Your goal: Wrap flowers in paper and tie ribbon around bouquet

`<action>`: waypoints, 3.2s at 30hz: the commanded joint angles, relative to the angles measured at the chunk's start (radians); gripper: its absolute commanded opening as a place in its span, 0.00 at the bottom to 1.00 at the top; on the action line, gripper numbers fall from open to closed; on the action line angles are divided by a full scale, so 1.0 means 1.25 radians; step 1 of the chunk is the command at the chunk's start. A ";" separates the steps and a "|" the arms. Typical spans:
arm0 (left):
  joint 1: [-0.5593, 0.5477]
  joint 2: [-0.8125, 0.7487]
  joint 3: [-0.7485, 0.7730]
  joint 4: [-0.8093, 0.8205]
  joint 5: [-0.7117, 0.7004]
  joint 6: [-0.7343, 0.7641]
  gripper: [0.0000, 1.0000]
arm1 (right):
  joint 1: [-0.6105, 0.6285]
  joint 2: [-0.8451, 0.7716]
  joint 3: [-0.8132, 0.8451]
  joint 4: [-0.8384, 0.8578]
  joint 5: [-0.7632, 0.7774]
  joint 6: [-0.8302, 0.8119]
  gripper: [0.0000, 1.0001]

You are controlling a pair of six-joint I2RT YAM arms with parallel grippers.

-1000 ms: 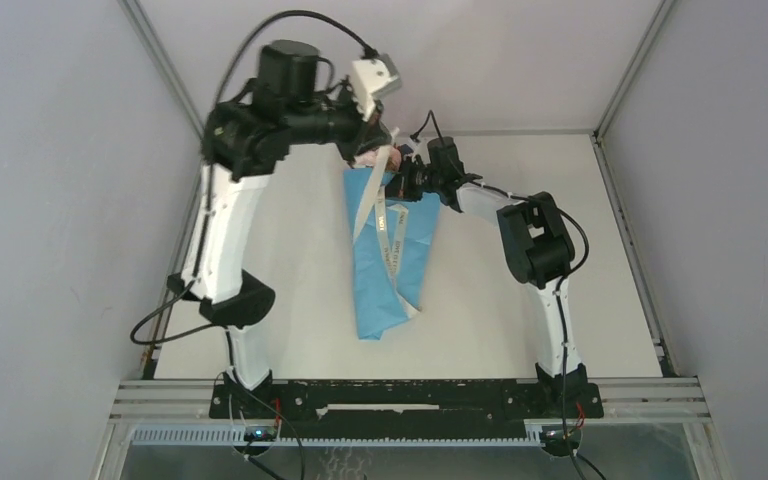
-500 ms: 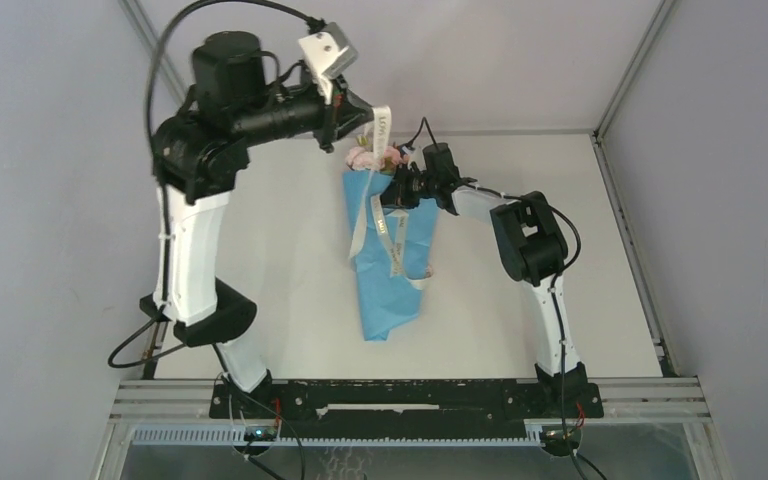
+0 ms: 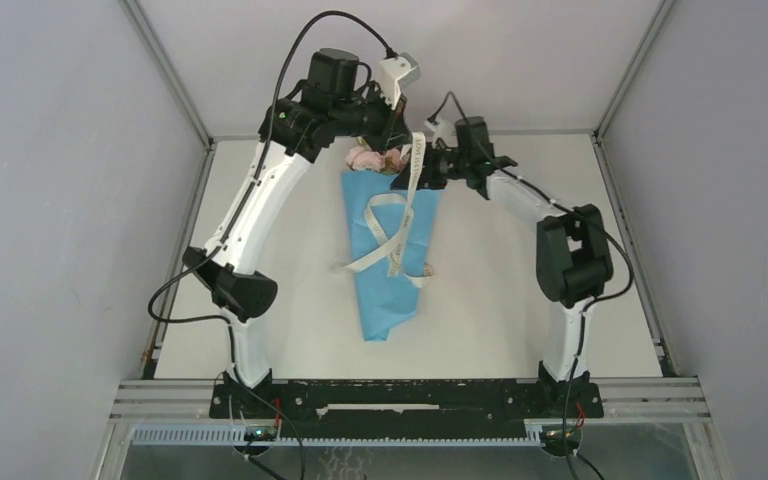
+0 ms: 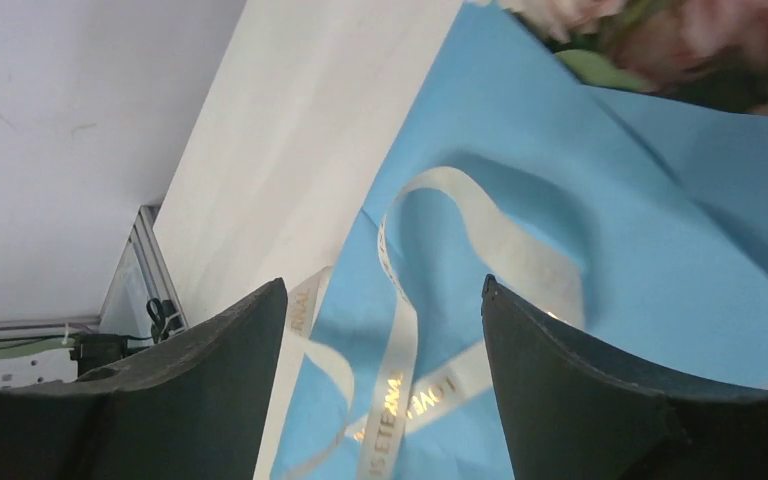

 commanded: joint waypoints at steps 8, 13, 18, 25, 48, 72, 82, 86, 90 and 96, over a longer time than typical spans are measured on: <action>0.071 0.060 -0.062 0.149 -0.065 -0.038 0.00 | -0.158 -0.201 -0.249 0.075 0.001 -0.046 0.79; 0.071 0.087 -0.050 0.153 -0.060 -0.036 0.00 | -0.072 -0.286 -0.404 0.355 -0.067 -0.062 0.88; 0.071 0.087 -0.057 0.153 -0.060 -0.037 0.00 | 0.010 -0.208 -0.409 0.566 0.116 0.037 1.00; 0.071 0.074 -0.099 0.146 -0.047 -0.035 0.00 | 0.034 -0.143 -0.388 0.647 0.281 0.111 0.87; 0.009 0.090 -0.332 -0.219 -0.065 0.883 0.99 | -0.052 -0.076 -0.357 0.546 0.144 0.302 0.00; 0.011 0.123 -0.565 0.062 -0.240 0.946 0.66 | -0.034 -0.091 -0.351 0.503 0.121 0.277 0.00; 0.012 0.069 -0.571 0.008 -0.211 0.927 0.00 | -0.029 -0.095 -0.351 0.523 0.097 0.306 0.00; 0.015 0.028 -0.514 -0.070 -0.138 0.871 0.00 | -0.017 -0.100 -0.351 0.539 0.089 0.319 0.00; 0.018 0.014 -0.435 -0.159 -0.093 0.827 0.00 | -0.008 -0.100 -0.350 0.563 0.072 0.342 0.00; 0.017 0.005 -0.359 -0.235 -0.056 0.801 0.00 | 0.007 -0.093 -0.351 0.542 0.056 0.336 0.00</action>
